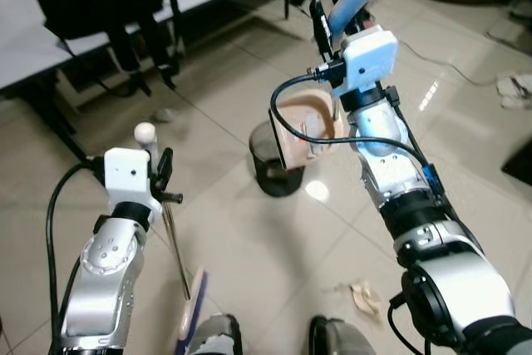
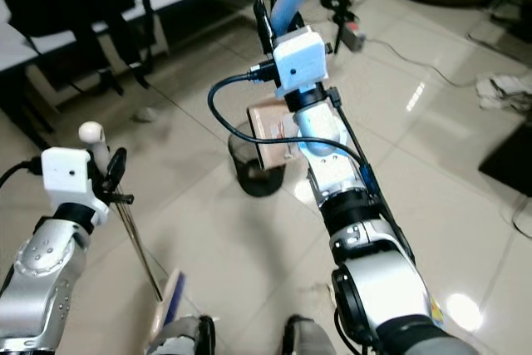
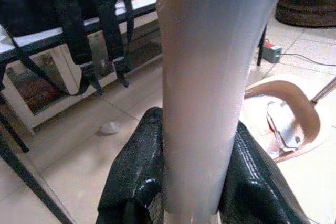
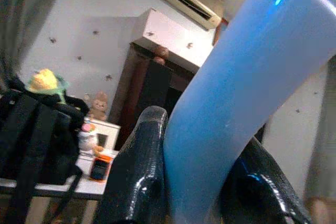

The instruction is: Sweep floor

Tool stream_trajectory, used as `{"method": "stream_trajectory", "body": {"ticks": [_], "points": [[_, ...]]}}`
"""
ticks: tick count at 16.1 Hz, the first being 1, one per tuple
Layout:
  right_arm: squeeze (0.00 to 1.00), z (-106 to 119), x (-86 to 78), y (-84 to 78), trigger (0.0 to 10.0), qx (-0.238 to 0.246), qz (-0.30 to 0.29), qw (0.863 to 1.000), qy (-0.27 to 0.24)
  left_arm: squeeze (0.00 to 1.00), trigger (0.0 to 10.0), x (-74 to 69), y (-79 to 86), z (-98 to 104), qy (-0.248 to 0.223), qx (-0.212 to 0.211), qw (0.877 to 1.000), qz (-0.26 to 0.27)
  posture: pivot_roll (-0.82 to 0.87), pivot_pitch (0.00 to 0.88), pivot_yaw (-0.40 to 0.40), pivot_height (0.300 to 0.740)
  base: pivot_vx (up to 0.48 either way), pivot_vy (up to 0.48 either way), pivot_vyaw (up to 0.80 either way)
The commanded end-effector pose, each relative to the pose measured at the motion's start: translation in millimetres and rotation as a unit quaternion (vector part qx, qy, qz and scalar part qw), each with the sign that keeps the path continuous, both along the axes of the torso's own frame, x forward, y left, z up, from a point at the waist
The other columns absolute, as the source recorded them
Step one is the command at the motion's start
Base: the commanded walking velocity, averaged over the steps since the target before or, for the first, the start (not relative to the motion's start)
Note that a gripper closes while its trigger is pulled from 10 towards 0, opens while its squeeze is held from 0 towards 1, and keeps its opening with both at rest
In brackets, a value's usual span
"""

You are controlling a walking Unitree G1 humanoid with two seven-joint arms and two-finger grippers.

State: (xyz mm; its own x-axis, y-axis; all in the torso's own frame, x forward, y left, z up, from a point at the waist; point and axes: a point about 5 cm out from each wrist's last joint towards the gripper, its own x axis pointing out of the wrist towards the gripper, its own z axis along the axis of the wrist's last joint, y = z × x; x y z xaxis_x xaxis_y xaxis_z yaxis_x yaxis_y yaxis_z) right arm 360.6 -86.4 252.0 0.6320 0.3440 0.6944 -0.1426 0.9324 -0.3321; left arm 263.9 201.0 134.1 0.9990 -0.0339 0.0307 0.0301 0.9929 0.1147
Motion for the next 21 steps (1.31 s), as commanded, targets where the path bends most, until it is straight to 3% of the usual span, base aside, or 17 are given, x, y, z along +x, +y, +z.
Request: {"method": "stream_trajectory", "body": {"ticks": [1,6,12,14,17,21], "points": [[0.00,16,-3.2,3.5,10.0,-0.019,0.006,0.999,-0.051,0.00,10.0,-3.3,5.3,10,-0.017,0.005,1.000,0.009,0.05,0.203,0.057,0.740,0.000,0.000,0.00],[0.00,21,-4.2,18.0,10.0,-0.037,0.021,0.995,-0.089,0.00,10.0,-13.1,11.7,13,-0.015,0.012,1.000,0.021,0.08,0.191,0.043,0.740,0.000,0.000,0.00],[0.00,29,2.5,6.2,10.0,0.011,-0.016,0.996,-0.090,0.00,10.0,-19.2,9.6,11,-0.013,0.003,1.000,0.026,0.07,0.186,0.030,0.740,0.000,0.000,0.00],[0.00,26,6.8,-2.5,10.0,0.037,-0.036,0.996,-0.071,0.00,10.0,-18.5,7.2,11,-0.012,-0.002,1.000,0.024,0.07,0.183,0.029,0.740,0.000,0.000,0.00],[0.00,34,12.3,-33.0,10.0,0.137,-0.092,0.985,-0.055,0.00,10.0,-10.7,-1.1,12,-0.009,-0.041,0.999,0.008,0.04,0.170,0.038,0.740,0.000,0.000,0.00],[0.00,62,2.0,-61.7,10.0,0.203,-0.114,0.966,-0.108,0.00,10.0,3.7,-7.8,16,-0.029,-0.036,0.999,-0.014,-0.03,0.149,0.050,0.740,0.000,0.000,0.00]]}}
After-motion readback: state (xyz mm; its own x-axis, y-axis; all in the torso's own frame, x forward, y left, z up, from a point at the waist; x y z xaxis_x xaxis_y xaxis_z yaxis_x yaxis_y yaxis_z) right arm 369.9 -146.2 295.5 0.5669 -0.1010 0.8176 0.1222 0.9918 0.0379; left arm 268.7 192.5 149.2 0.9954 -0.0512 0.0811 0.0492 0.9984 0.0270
